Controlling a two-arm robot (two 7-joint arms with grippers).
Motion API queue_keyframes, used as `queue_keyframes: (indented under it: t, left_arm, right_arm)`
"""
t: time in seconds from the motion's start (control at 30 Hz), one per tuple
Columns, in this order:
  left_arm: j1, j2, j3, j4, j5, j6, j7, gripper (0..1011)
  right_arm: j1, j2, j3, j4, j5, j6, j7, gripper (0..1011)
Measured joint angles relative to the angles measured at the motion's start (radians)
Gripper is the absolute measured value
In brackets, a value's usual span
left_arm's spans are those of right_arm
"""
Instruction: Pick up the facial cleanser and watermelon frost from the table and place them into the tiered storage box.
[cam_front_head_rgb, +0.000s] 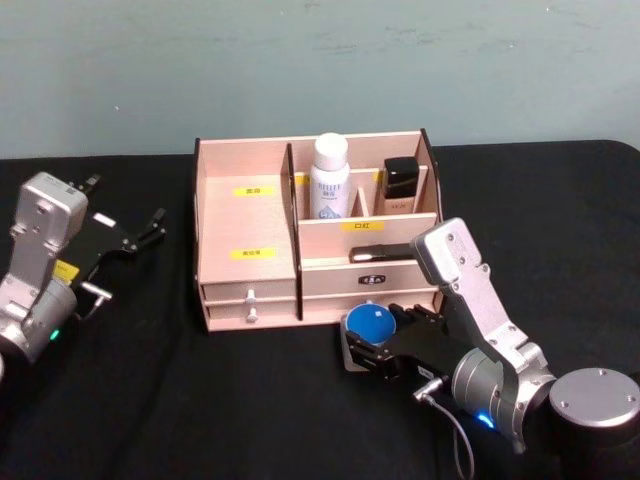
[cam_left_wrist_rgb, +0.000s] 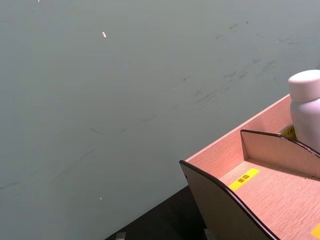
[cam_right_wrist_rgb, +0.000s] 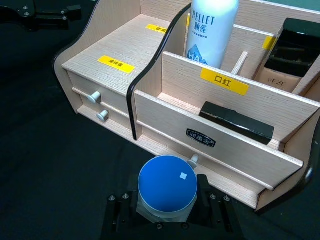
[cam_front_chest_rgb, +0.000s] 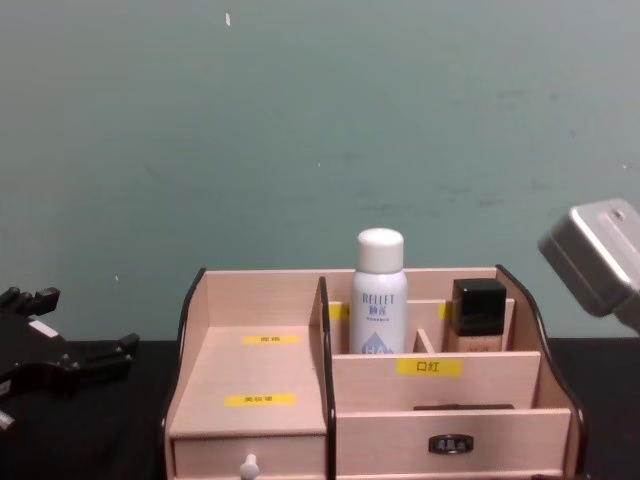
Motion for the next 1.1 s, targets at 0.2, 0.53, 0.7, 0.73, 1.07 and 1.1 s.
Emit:
queue_keyframes:
  t: [0.2,0.53,0.7,0.73,1.07,1.1]
  left_arm:
    - [0.000,0.000,0.000,0.000,0.000,0.000,0.000,1010]
    - [0.000,0.000,0.000,0.000,0.000,0.000,0.000,1010]
    - [0.000,0.000,0.000,0.000,0.000,0.000,0.000,1010]
    - [0.000,0.000,0.000,0.000,0.000,0.000,0.000,1010]
    - [0.000,0.000,0.000,0.000,0.000,0.000,0.000,1010]
    - [0.000,0.000,0.000,0.000,0.000,0.000,0.000,1010]
  right_arm:
    - [0.000,0.000,0.000,0.000,0.001,0.000,0.000,707]
    - [-0.006,0.000,0.025,-0.017,-0.004,-0.033,0.049,707]
    - [-0.003,0.005,0.030,-0.047,-0.012,-0.040,0.079,707]
    - [-0.001,0.007,0.031,-0.059,-0.013,-0.040,0.090,707]
    - [0.041,-0.007,0.015,-0.127,-0.014,-0.026,0.148,707]
    - [0.054,-0.014,0.005,-0.130,-0.014,-0.025,0.154,707]
